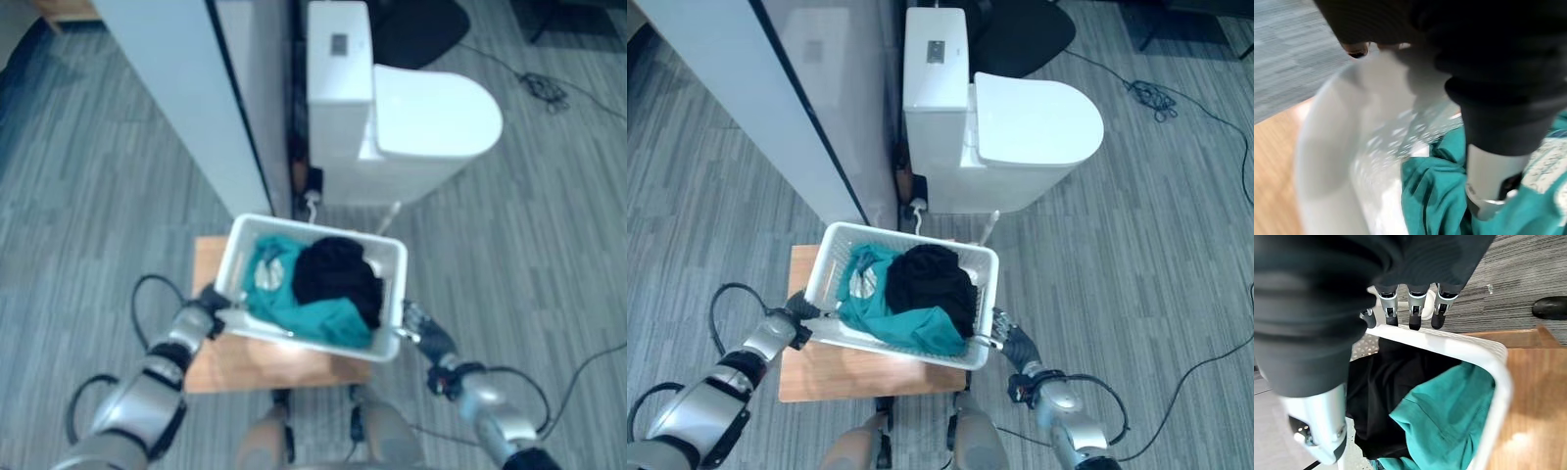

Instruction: Grab the laundry basket,head to the washer,open it,put in the laundry and shut it.

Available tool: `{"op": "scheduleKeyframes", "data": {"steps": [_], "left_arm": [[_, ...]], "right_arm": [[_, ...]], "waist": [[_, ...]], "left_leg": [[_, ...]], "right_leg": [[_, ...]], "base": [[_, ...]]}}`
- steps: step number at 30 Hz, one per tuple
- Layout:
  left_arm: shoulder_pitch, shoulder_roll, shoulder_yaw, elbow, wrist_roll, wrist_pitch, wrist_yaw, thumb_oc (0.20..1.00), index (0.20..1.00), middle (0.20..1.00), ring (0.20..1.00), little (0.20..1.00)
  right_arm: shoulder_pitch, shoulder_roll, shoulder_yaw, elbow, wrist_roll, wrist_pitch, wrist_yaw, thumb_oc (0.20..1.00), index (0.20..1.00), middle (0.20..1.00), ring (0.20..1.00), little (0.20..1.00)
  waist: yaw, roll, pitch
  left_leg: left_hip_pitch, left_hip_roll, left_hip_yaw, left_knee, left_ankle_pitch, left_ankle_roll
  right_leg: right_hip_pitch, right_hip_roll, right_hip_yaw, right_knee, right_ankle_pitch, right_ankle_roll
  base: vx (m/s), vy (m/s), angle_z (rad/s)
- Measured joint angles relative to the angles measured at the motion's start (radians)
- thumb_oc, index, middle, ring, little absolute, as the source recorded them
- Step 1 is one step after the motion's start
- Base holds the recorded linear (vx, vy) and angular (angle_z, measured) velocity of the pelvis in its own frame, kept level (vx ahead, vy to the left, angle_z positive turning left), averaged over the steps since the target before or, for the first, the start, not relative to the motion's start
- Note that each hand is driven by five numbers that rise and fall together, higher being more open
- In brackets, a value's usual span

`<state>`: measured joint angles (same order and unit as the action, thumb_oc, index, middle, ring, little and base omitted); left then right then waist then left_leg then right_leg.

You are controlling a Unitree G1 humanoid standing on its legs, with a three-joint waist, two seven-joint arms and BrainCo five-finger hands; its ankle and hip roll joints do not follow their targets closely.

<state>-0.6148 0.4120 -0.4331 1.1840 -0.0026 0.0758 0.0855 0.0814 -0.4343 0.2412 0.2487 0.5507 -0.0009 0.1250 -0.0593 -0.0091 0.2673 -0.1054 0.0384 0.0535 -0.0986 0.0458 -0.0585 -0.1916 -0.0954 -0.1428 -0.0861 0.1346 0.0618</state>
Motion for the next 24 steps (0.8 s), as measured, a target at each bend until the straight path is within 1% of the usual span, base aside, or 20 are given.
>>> {"op": "scheduleKeyframes", "data": {"steps": [2, 4, 8, 10, 13, 16, 24], "left_arm": [[-0.003, -0.007, -0.006, -0.003, 0.000, -0.004, 0.000, 1.000, 1.000, 1.000, 1.000, 1.000], [-0.049, -0.034, -0.024, 0.118, -0.002, -0.020, 0.008, 1.000, 1.000, 1.000, 1.000, 1.000], [-0.046, -0.018, -0.039, 0.065, -0.003, -0.020, 0.003, 1.000, 1.000, 1.000, 1.000, 1.000], [-0.037, -0.026, -0.041, 0.046, -0.004, -0.023, -0.001, 1.000, 1.000, 1.000, 1.000, 1.000], [-0.010, -0.024, -0.066, -0.016, -0.034, -0.026, -0.002, 1.000, 1.000, 1.000, 1.000, 1.000], [-0.006, -0.023, -0.067, -0.027, -0.043, -0.029, -0.004, 1.000, 1.000, 1.000, 1.000, 1.000], [0.012, -0.020, -0.067, -0.054, -0.061, -0.040, -0.012, 1.000, 1.000, 1.000, 1.000, 1.000]], "right_arm": [[0.002, 0.000, -0.001, 0.006, 0.002, -0.005, -0.002, 1.000, 1.000, 1.000, 1.000, 1.000], [-0.012, 0.005, -0.002, 0.071, 0.008, -0.033, -0.008, 1.000, 1.000, 1.000, 1.000, 1.000], [-0.026, 0.000, -0.015, 0.092, 0.009, -0.038, -0.027, 1.000, 1.000, 1.000, 1.000, 1.000], [-0.026, 0.001, -0.014, 0.092, 0.009, -0.038, -0.028, 1.000, 1.000, 1.000, 1.000, 1.000], [-0.033, 0.003, -0.020, 0.095, 0.019, -0.043, -0.043, 1.000, 1.000, 1.000, 1.000, 1.000], [-0.033, 0.004, -0.023, 0.097, 0.026, -0.046, -0.049, 1.000, 1.000, 1.000, 1.000, 1.000], [-0.044, 0.044, -0.026, 0.178, 0.081, -0.052, -0.057, 1.000, 1.000, 1.000, 1.000, 1.000]], "waist": [[-0.007, -0.004, -0.001], [-0.004, -0.009, -0.005], [-0.006, -0.011, -0.008], [-0.005, -0.011, -0.008], [-0.003, -0.011, -0.008], [0.000, -0.011, -0.008], [0.004, -0.005, -0.007]], "left_leg": [[0.000, 0.000, 0.003, 0.000, 0.000, 0.000], [0.001, 0.000, 0.017, 0.000, 0.000, 0.000], [-0.010, 0.000, 0.021, 0.000, 0.000, 0.001], [-0.011, 0.001, 0.021, 0.000, 0.002, 0.001], [-0.016, 0.001, 0.020, 0.000, 0.002, 0.001], [-0.016, 0.001, 0.019, 0.000, 0.002, 0.001], [-0.018, 0.001, 0.018, 0.000, 0.002, 0.001]], "right_leg": [[-0.003, 0.002, 0.002, 0.000, 0.001, 0.001], [-0.006, 0.001, 0.012, 0.000, 0.004, 0.003], [-0.021, 0.001, 0.018, 0.000, 0.008, 0.001], [-0.021, 0.002, 0.016, 0.000, 0.009, 0.000], [-0.023, 0.001, 0.013, 0.000, 0.009, 0.000], [-0.023, 0.001, 0.012, 0.000, 0.009, 0.000], [-0.025, 0.000, 0.010, -0.001, 0.009, 0.000]], "base": [[0.00, 0.000, 0.00], [-0.01, -0.002, -0.12], [0.00, -0.003, -0.07], [0.00, -0.001, 0.04], [0.00, -0.005, 0.02], [0.00, 0.000, 0.00], [0.00, 0.000, 0.00]]}}
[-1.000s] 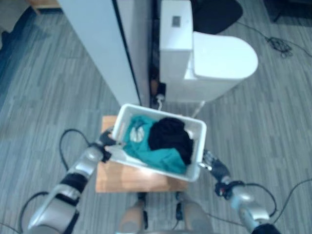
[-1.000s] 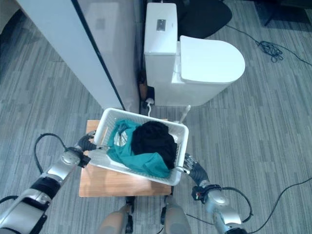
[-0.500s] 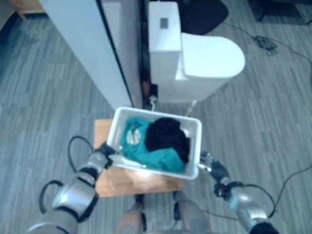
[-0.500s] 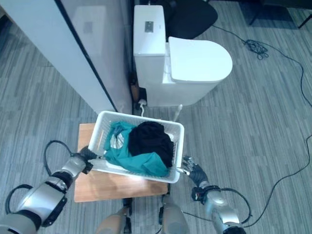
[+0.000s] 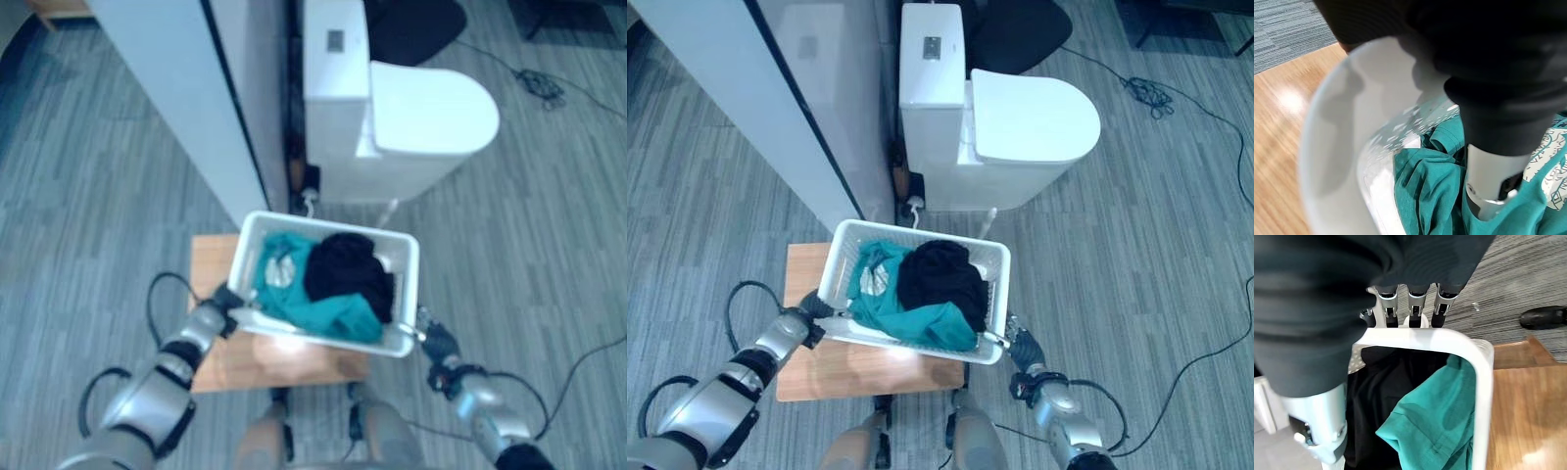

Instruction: Grab the laundry basket,head to the washer,open it,put in the laundry and shut it.

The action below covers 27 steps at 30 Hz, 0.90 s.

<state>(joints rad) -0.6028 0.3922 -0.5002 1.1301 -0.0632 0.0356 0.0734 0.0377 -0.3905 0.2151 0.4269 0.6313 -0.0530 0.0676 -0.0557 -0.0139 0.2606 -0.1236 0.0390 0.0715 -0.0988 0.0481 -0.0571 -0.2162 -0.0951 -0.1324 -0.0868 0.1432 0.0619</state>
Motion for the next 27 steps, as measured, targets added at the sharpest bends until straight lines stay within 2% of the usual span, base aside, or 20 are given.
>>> {"op": "scheduleKeyframes", "data": {"steps": [5, 12, 27], "left_arm": [[0.008, -0.004, 0.001, 0.000, 0.000, 0.000, -0.001, 1.000, 1.000, 1.000, 1.000, 1.000], [0.029, -0.014, 0.001, -0.038, -0.016, 0.002, -0.016, 1.000, 1.000, 1.000, 1.000, 1.000], [0.063, -0.013, 0.000, -0.126, -0.029, 0.016, -0.021, 1.000, 1.000, 1.000, 1.000, 1.000]], "right_arm": [[-0.017, 0.000, -0.026, 0.067, -0.001, -0.002, -0.027, 1.000, 1.000, 1.000, 1.000, 1.000], [-0.083, -0.003, -0.055, 0.120, -0.015, -0.003, -0.083, 1.000, 1.000, 1.000, 1.000, 1.000], [-0.173, 0.001, -0.012, 0.157, -0.044, -0.003, -0.086, 1.000, 1.000, 1.000, 1.000, 1.000]], "waist": [[0.000, 0.007, -0.001], [0.003, 0.033, 0.000], [0.021, 0.041, 0.010]], "left_leg": [[0.000, 0.000, 0.000, 0.000, 0.000, 0.000], [-0.012, 0.000, 0.000, 0.000, 0.002, 0.002], [-0.016, 0.000, -0.005, 0.000, 0.002, 0.002]], "right_leg": [[0.000, 0.000, 0.000, -0.001, 0.000, 0.000], [-0.012, 0.001, -0.001, 0.000, 0.001, -0.002], [-0.013, 0.000, -0.007, 0.000, 0.001, -0.002]], "base": [[0.00, 0.000, 0.00], [0.00, 0.000, 0.00], [0.00, 0.000, 0.00]]}}
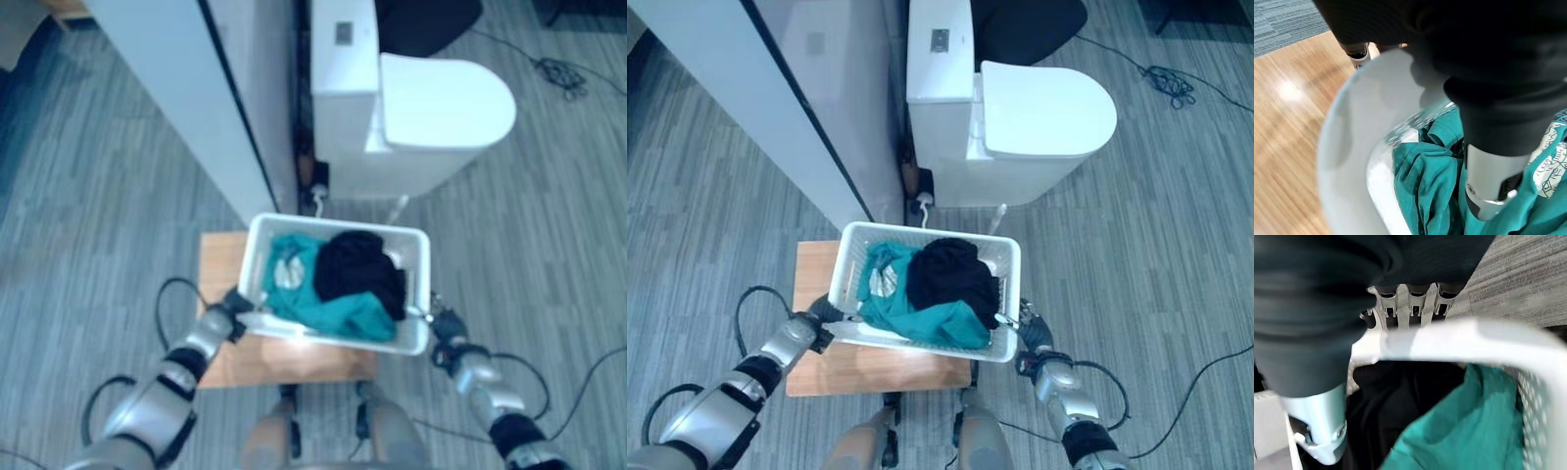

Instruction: Grab the laundry basket,head to the washer,open it,put in the laundry and shut it.

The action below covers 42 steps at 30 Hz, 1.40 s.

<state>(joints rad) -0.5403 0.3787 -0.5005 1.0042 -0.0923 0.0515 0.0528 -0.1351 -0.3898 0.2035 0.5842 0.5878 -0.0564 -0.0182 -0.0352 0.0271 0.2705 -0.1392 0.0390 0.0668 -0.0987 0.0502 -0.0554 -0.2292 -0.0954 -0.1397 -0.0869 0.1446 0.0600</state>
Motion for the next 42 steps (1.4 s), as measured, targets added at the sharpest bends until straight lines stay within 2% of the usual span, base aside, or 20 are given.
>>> {"op": "scheduleKeyframes", "data": {"steps": [11, 19, 21, 22, 24, 25, 42], "left_arm": [[-0.012, 0.014, -0.032, -0.047, -0.018, 0.001, -0.014, 1.000, 1.000, 1.000, 1.000, 1.000], [-0.023, 0.046, -0.037, -0.119, -0.027, 0.006, -0.016, 1.000, 1.000, 1.000, 1.000, 1.000], [-0.023, 0.056, -0.037, -0.138, -0.027, 0.007, -0.016, 1.000, 1.000, 1.000, 1.000, 1.000], [-0.025, 0.069, -0.036, -0.161, -0.027, 0.009, -0.015, 1.000, 1.000, 1.000, 1.000, 1.000], [-0.031, 0.081, -0.035, -0.175, -0.027, 0.009, -0.015, 1.000, 1.000, 1.000, 1.000, 1.000], [-0.033, 0.085, -0.034, -0.179, -0.027, 0.009, -0.015, 1.000, 1.000, 1.000, 1.000, 1.000], [-0.016, 0.094, -0.008, -0.249, -0.022, 0.008, -0.015, 1.000, 1.000, 1.000, 1.000, 1.000]], "right_arm": [[-0.111, 0.020, 0.038, 0.182, 0.001, 0.004, 0.000, 1.000, 1.000, 1.000, 1.000, 1.000], [-0.135, -0.016, 0.080, 0.165, 0.047, 0.017, 0.034, 1.000, 1.000, 1.000, 1.000, 1.000], [-0.130, -0.026, 0.082, 0.139, 0.052, 0.025, 0.041, 0.689, 0.689, 0.689, 0.689, 0.689], [-0.130, -0.040, 0.097, 0.127, 0.053, 0.029, 0.042, 0.476, 0.476, 0.476, 0.476, 0.476], [-0.132, -0.044, 0.098, 0.127, 0.052, 0.033, 0.041, 0.247, 0.247, 0.247, 0.247, 0.247], [-0.133, -0.049, 0.099, 0.127, 0.051, 0.035, 0.041, 0.200, 0.200, 0.200, 0.200, 0.200], [-0.106, -0.086, 0.116, 0.041, -0.078, 0.080, -0.001, 0.200, 0.200, 0.200, 0.200, 0.200]], "waist": [[0.019, 0.008, 0.009], [0.026, 0.013, 0.033], [0.027, 0.016, 0.038], [0.028, 0.016, 0.043], [0.031, 0.017, 0.048], [0.033, 0.018, 0.052], [0.040, 0.015, 0.059]], "left_leg": [[-0.025, 0.000, -0.023, 0.000, 0.009, -0.003], [-0.031, 0.004, -0.027, 0.000, 0.017, -0.007], [-0.031, 0.004, -0.028, 0.000, 0.017, -0.007], [-0.031, 0.004, -0.029, 0.000, 0.017, -0.008], [-0.032, 0.004, -0.030, 0.000, 0.017, -0.008], [-0.032, 0.004, -0.030, 0.000, 0.017, -0.008], [-0.034, 0.004, -0.038, 0.000, 0.022, -0.010]], "right_leg": [[-0.015, -0.001, -0.019, 0.000, 0.000, -0.001], [-0.017, 0.002, -0.028, -0.003, 0.003, -0.004], [-0.017, 0.002, -0.028, -0.001, 0.004, -0.005], [-0.017, 0.002, -0.029, 0.000, 0.004, -0.006], [-0.017, 0.002, -0.029, 0.000, 0.004, -0.006], [-0.017, 0.002, -0.030, 0.001, 0.004, -0.006], [-0.015, 0.002, -0.038, 0.001, 0.005, -0.007]], "base": [[0.00, -0.002, 0.04], [0.00, -0.003, 0.02], [0.00, 0.000, 0.00], [0.00, 0.000, 0.00], [0.00, 0.000, 0.00], [0.00, 0.000, 0.00], [0.00, 0.000, 0.00]]}}
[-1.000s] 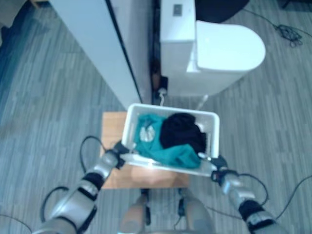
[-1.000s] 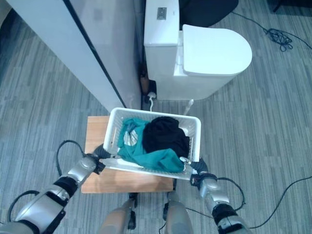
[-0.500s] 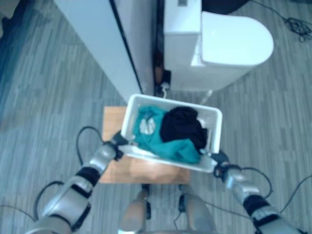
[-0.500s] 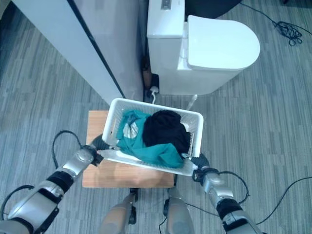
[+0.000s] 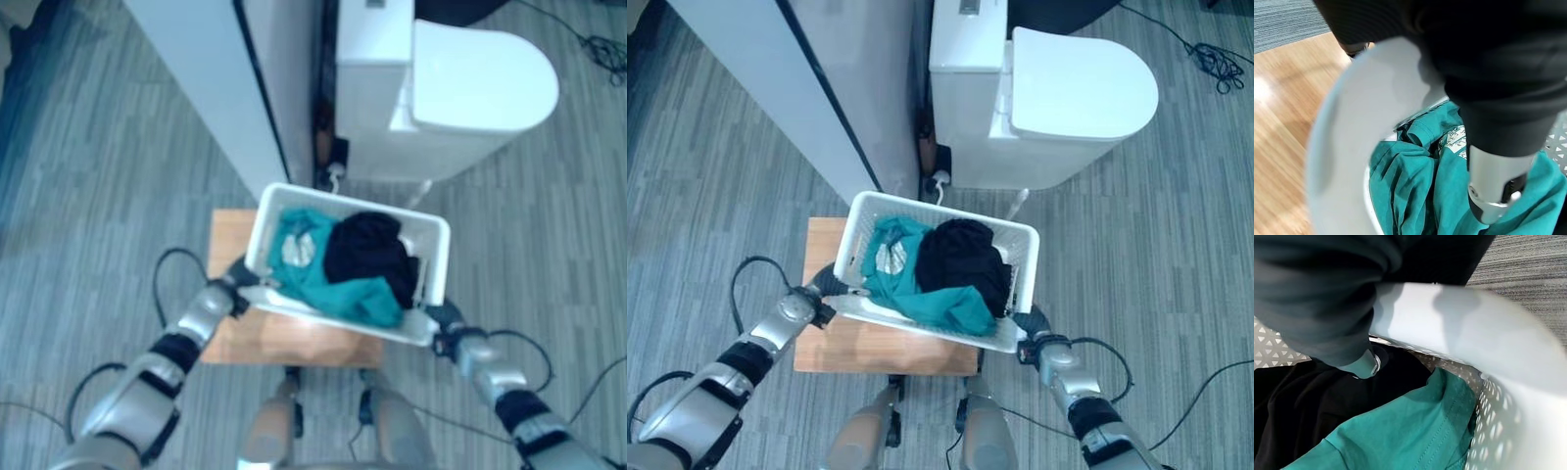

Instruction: Grab the laundry basket,head to the washer,open it,put in the laundry and shut it.

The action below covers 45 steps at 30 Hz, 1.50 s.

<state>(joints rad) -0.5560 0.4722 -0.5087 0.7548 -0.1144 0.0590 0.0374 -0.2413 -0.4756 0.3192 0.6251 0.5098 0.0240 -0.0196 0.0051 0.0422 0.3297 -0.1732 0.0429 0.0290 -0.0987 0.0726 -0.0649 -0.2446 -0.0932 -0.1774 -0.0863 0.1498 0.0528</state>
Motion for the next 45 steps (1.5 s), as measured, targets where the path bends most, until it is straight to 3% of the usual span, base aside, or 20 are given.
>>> {"op": "scheduleKeyframes", "data": {"steps": [4, 6, 8, 9, 10, 25, 45], "left_arm": [[0.021, 0.001, 0.021, -0.018, 0.015, 0.001, 0.003, 1.000, 1.000, 1.000, 1.000, 1.000], [0.026, 0.004, 0.023, -0.018, 0.017, 0.001, 0.003, 0.598, 0.598, 0.598, 0.598, 0.598], [0.032, 0.004, 0.023, -0.023, 0.017, 0.001, 0.005, 0.501, 0.501, 0.501, 0.501, 0.501], [0.040, 0.004, 0.031, -0.035, 0.018, 0.002, 0.008, 0.253, 0.253, 0.253, 0.253, 0.253], [0.045, 0.004, 0.036, -0.039, 0.023, 0.003, 0.011, 0.200, 0.200, 0.200, 0.200, 0.200], [0.107, 0.048, 0.082, -0.178, 0.131, 0.028, 0.067, 0.200, 0.200, 0.200, 0.200, 0.200], [0.247, 0.070, 0.192, -0.323, 0.112, -0.006, 0.047, 0.200, 0.200, 0.200, 0.200, 0.200]], "right_arm": [[0.036, -0.002, -0.006, -0.058, -0.038, 0.019, -0.014, 0.200, 0.200, 0.200, 0.200, 0.200], [0.047, 0.002, -0.010, -0.069, -0.040, 0.020, -0.020, 0.200, 0.200, 0.200, 0.200, 0.200], [0.060, 0.003, -0.020, -0.089, -0.044, 0.027, -0.021, 0.200, 0.200, 0.200, 0.200, 0.200], [0.067, 0.003, -0.025, -0.100, -0.059, 0.031, -0.021, 0.200, 0.200, 0.200, 0.200, 0.200], [0.072, 0.004, -0.027, -0.103, -0.064, 0.031, -0.021, 0.200, 0.200, 0.200, 0.200, 0.200], [0.087, 0.041, -0.042, -0.141, -0.081, 0.035, -0.021, 0.200, 0.200, 0.200, 0.200, 0.200], [0.156, 0.043, -0.088, -0.266, -0.120, 0.024, -0.020, 0.200, 0.200, 0.200, 0.200, 0.200]], "waist": [[-0.001, -0.006, 0.007], [-0.002, -0.012, 0.011], [-0.002, -0.016, 0.013], [-0.002, -0.016, 0.014], [-0.002, -0.017, 0.014], [-0.003, -0.021, 0.016], [-0.005, -0.026, 0.016]], "left_leg": [[0.000, 0.000, 0.000, 0.000, 0.000, 0.000], [0.000, 0.000, 0.000, 0.000, 0.000, 0.000], [0.000, 0.000, 0.000, 0.000, 0.000, 0.000], [0.000, 0.000, 0.000, 0.000, 0.000, 0.000], [0.000, 0.000, 0.000, 0.000, 0.000, 0.000], [-0.001, 0.000, -0.001, 0.000, 0.000, 0.000], [0.000, 0.001, 0.000, 0.000, 0.000, 0.000]], "right_leg": [[0.000, 0.000, 0.001, 0.000, 0.000, 0.000], [0.000, 0.000, 0.001, 0.000, 0.000, 0.000], [0.000, 0.000, 0.001, 0.000, 0.000, 0.000], [0.000, 0.000, 0.001, 0.000, 0.000, 0.000], [0.000, 0.000, 0.001, 0.000, 0.000, 0.000], [0.000, 0.000, 0.001, 0.000, 0.000, 0.000], [0.000, 0.000, 0.002, 0.000, 0.000, 0.000]], "base": [[0.00, 0.000, 0.00], [0.00, 0.000, 0.00], [0.00, 0.000, 0.00], [0.00, 0.000, 0.00], [0.00, 0.000, 0.00], [0.00, 0.000, 0.00], [0.00, 0.000, 0.00]]}}
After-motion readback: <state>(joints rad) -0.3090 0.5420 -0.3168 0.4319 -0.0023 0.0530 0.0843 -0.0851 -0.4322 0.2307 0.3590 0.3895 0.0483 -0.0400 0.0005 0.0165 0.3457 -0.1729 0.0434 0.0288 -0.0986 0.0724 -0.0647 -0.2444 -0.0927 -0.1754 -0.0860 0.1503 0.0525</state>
